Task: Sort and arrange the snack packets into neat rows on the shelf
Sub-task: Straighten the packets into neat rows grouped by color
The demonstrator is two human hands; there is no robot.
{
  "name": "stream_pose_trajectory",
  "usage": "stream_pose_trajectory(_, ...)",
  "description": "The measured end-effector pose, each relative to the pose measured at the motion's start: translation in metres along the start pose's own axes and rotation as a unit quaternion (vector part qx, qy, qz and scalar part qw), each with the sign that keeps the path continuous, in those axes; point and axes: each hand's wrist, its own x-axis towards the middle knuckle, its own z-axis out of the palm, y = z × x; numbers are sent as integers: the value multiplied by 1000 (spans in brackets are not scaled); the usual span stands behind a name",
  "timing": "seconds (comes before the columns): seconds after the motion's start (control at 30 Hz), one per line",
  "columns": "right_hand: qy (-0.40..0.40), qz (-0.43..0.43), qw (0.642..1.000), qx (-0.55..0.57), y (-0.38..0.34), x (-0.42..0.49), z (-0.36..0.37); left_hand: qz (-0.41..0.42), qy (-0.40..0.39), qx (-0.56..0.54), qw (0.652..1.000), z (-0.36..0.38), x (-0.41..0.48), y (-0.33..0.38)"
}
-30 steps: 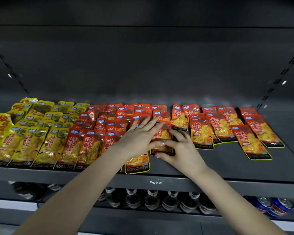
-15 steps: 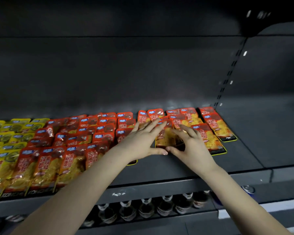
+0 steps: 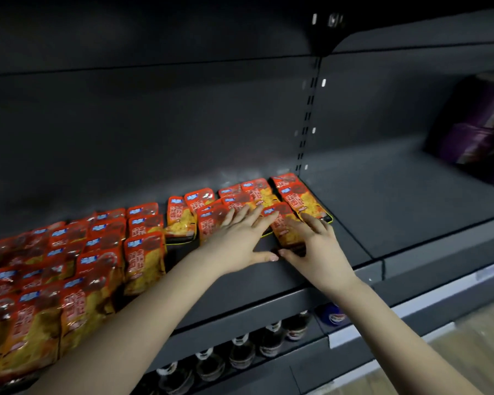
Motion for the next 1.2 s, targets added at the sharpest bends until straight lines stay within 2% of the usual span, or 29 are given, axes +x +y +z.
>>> stream_pose_trajectory(0.23, -15, 27, 1000, -3, 22, -4, -6, -28, -46, -26, 998, 9, 21, 25)
stream_pose_trajectory(0.37, -41, 2, 999, -18, 22, -4, -7, -31, -39, -52, 997, 11, 28, 31)
stream_pose_trajectory(0.47, -49, -4, 999, 19, 23, -3, -8, -33, -28, -77, 996, 9, 28, 34)
stream_pose_trajectory(0.6, -39, 7, 996, 81, 25, -3, -12, -44, -24, -128, 991, 7, 23, 37)
stream_pose_trajectory(0.77, -15, 2, 996, 93, 21, 2, -14, -53, -17, -165, 985, 10, 14, 40)
stream_pose_trajectory(1.07, -12, -9, 991, 131, 22, 8, -10, -38, 19, -196, 980, 15, 0, 39)
stream_pose_trajectory(1.2, -24, -48, 991, 124, 29, 2, -15, -72, -9, -190, 979, 16, 2, 45)
